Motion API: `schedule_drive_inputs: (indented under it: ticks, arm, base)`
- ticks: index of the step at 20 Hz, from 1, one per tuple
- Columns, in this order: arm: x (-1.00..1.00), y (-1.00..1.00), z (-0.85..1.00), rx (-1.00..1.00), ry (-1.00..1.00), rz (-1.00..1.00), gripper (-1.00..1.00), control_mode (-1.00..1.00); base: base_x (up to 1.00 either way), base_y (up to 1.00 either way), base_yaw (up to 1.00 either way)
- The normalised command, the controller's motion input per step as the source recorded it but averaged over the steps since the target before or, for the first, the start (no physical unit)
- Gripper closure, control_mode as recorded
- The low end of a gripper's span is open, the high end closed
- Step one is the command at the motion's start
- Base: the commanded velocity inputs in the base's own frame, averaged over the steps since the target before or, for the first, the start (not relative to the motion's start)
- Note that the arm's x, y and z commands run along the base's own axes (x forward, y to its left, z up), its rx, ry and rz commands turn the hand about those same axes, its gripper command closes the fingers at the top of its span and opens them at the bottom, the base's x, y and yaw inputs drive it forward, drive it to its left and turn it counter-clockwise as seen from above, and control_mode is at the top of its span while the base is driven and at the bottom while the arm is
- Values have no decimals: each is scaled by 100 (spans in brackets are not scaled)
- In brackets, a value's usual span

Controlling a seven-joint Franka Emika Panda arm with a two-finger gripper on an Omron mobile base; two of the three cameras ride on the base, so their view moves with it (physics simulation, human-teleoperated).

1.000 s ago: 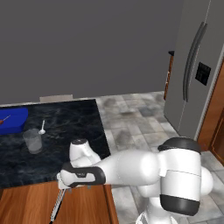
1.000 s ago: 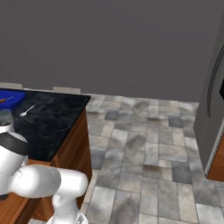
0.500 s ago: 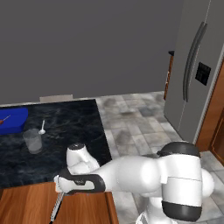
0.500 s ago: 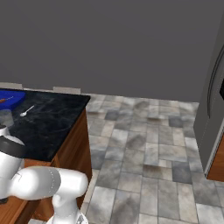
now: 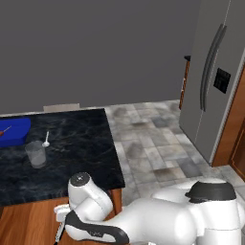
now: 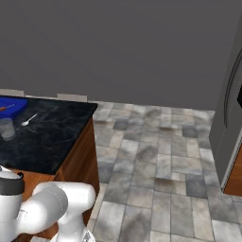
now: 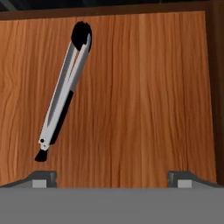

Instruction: Take the tongs from the drawer on the left and place them on the dining counter next to the tray containing the hot dog.

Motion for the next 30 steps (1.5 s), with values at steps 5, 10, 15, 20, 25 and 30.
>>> schedule_drive_inputs:
  ticks: [5, 10, 15, 20, 25, 30]
  arm:
    - [7, 22, 0, 0, 0, 0, -100, -100]
    - [23, 19, 0, 0, 0, 0, -100, -100]
    - [18, 23, -5, 0, 0, 0, -100, -100]
    - [23, 28, -20, 0, 0, 0, -100, -100]
    - [23, 20, -30, 0, 0, 0, -100, -100]
    - [5, 2, -16, 0, 3, 0, -100, -100]
  base:
    - [0, 0, 0]
    - [0, 0, 0]
    - [0, 0, 0]
    - [0, 0, 0]
    - [0, 0, 0]
    - [0, 0, 0]
